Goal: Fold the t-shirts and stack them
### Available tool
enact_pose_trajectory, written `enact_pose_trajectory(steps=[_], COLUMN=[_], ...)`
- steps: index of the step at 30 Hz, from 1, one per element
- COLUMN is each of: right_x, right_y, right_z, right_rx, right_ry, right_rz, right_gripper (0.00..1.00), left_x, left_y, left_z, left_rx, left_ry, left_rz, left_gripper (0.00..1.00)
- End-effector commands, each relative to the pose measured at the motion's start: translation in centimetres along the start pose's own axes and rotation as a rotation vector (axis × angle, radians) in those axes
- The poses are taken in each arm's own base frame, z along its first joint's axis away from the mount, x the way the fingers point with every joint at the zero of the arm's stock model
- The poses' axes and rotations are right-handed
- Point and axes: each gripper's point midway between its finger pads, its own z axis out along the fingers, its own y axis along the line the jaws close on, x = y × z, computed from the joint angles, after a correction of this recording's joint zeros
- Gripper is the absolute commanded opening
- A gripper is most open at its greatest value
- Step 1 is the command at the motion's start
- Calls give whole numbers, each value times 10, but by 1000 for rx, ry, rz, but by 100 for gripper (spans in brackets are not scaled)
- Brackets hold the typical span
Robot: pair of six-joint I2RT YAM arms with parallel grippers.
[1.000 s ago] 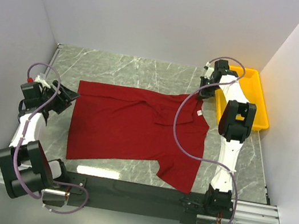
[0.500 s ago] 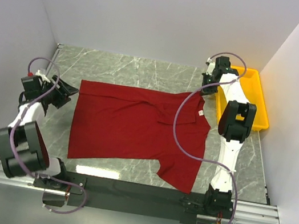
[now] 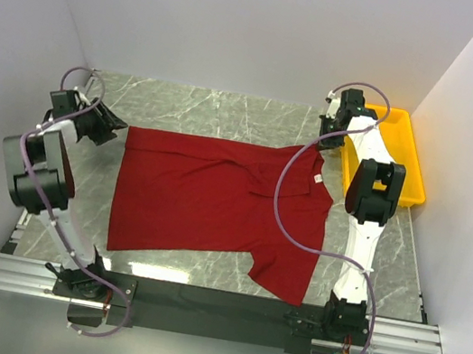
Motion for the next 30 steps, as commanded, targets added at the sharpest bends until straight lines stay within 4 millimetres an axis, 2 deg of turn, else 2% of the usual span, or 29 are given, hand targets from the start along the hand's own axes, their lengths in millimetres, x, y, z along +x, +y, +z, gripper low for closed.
enact_pose_trajectory(steps=[1, 2, 8, 22, 25, 30], right_x=[-20, -21, -22, -24, -24, -24], right_y=[0, 0, 2, 2, 1, 1], right_z=[-5, -6, -8, -9, -9, -10], right_rx=[5, 4, 0, 1, 3, 5], right_ry=[-60, -62, -63, -65, -65, -68], right_rz=[-14, -15, -13, -7, -6, -5], right_gripper=[0, 0, 0, 0, 0, 0], left_x=[-14, -21, -20, -7, -6, -2], left_y=[-6, -6, -2, 8, 9, 8], left_z=[15, 23, 48, 70, 75, 79], left_rx=[-36, -47, -79, -111, -111, -88], left_ry=[5, 5, 46, 128, 136, 160], left_rz=[82, 100, 116, 139, 139, 133], left_gripper=[59, 57, 55, 49, 42, 22])
